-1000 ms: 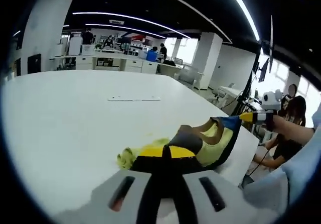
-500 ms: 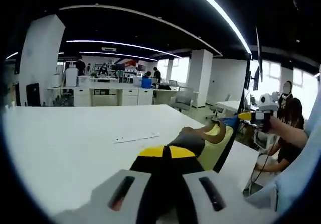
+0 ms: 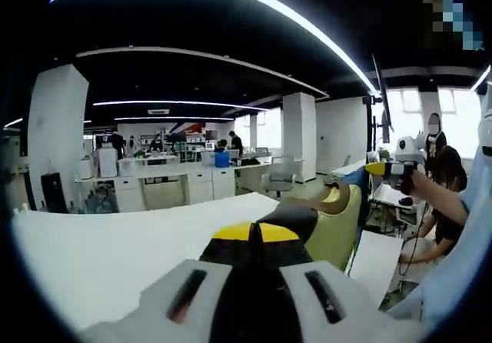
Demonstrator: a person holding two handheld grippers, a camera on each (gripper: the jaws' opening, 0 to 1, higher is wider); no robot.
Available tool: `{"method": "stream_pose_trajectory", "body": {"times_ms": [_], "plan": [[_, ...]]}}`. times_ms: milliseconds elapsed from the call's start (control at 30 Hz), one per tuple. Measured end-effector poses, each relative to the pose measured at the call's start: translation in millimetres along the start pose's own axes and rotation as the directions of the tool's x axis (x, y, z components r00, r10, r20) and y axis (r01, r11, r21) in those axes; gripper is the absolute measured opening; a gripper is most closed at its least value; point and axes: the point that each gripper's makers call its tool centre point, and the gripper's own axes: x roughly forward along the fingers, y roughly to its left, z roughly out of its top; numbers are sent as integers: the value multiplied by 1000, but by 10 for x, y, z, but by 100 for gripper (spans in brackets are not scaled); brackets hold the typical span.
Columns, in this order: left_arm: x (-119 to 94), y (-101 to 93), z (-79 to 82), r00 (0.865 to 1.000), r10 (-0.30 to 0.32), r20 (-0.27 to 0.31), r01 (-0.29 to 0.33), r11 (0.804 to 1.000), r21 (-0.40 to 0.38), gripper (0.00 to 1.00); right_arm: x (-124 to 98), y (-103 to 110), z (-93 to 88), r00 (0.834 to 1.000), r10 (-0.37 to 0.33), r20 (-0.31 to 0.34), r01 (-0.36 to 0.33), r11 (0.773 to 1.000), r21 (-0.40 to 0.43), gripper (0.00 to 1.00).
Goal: Fold the garment on the visible template until the final outline fits inside the template.
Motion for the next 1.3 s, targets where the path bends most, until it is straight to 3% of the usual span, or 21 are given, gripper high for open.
{"method": "stream_pose_trajectory", "body": {"times_ms": [67, 367, 700, 867, 933, 1100, 1300], "plan": [[60, 45, -78, 1000, -4, -9, 4, 1000, -14, 0, 35, -72, -82, 1000, -3, -12, 3, 1000, 7, 0], [397, 222, -836, 989, -6, -146, -7, 996, -88, 0, 179, -384, -705, 991, -36, -131, 46, 996, 78, 0], [754, 453, -1037, 984, -14, -180, -8, 993, -121, 0, 436, -665, -948, 981, -40, -190, 58, 995, 86, 0], [1033, 623, -1172, 980, -22, -199, -2, 993, -121, 0, 601, -898, -1120, 971, -44, -233, 73, 990, 117, 0], [1142, 671, -1254, 977, -24, -212, -3, 992, -128, 0, 694, -1089, -1229, 964, -51, -260, 89, 987, 136, 0], [1472, 856, -1539, 970, -32, -242, -2, 991, -137, 0, 899, -1306, -1494, 945, -58, -321, 111, 982, 152, 0], [1747, 1091, -2012, 946, -34, -322, -17, 988, -156, 0, 1173, -1590, -1946, 919, -55, -390, 144, 969, 203, 0]]}}
